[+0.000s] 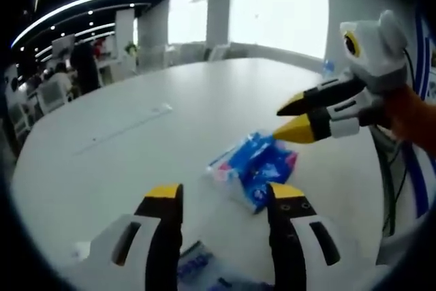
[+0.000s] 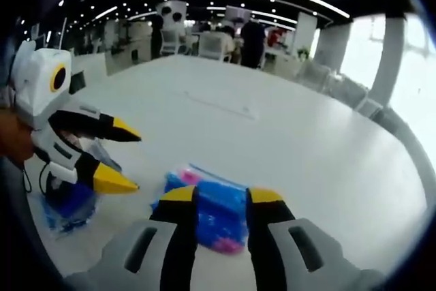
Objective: Arrange the tabletop items into an orderly group along one side of the table until the central work area is clear of visible clutter.
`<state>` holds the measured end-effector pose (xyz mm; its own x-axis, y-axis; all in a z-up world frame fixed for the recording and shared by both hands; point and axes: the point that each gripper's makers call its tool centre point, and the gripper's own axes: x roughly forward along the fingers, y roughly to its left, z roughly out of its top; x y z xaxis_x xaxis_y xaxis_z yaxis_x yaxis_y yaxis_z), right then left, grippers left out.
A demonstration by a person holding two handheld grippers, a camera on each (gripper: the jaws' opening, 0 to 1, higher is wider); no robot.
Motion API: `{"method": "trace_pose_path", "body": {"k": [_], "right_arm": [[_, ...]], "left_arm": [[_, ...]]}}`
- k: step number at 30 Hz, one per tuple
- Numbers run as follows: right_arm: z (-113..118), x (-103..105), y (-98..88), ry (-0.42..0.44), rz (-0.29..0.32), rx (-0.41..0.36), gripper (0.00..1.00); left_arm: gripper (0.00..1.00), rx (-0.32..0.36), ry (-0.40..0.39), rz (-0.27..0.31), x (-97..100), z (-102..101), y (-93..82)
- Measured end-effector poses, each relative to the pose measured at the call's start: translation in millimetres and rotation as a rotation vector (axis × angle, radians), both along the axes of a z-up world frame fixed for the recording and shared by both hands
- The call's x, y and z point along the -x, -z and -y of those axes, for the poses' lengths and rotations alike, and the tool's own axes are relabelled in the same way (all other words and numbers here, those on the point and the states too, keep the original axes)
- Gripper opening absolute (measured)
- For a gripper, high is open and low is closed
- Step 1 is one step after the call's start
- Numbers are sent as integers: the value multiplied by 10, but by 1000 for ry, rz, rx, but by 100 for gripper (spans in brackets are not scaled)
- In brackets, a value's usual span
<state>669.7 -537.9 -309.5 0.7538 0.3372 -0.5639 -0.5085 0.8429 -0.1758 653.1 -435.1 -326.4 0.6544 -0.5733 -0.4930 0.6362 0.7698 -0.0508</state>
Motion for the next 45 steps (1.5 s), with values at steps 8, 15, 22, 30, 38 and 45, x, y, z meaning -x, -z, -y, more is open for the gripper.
{"method": "trace_pose_path", "body": {"k": [8, 15, 22, 30, 38, 45], "right_arm": [[-190, 56, -55, -49, 7, -7, 35], [-375, 140, -67, -98, -4, -26, 42], [-581, 226, -90, -153, -11, -45, 49], [-796, 322, -112, -218, -18, -80, 63], [-1039, 465, -127, -289, -38, -139, 76], [-1196, 585, -129, -346, -46, -134, 78]], "left_arm": [[54, 7, -7, 1, 72, -157, -65], [62, 19, -5, 2, 158, -314, -124], [69, 30, 6, 3, 288, -468, -204], [71, 36, 15, 16, 429, -633, -316], [78, 57, 9, 10, 583, -800, -388], [88, 69, -11, -12, 704, -976, -383]]}}
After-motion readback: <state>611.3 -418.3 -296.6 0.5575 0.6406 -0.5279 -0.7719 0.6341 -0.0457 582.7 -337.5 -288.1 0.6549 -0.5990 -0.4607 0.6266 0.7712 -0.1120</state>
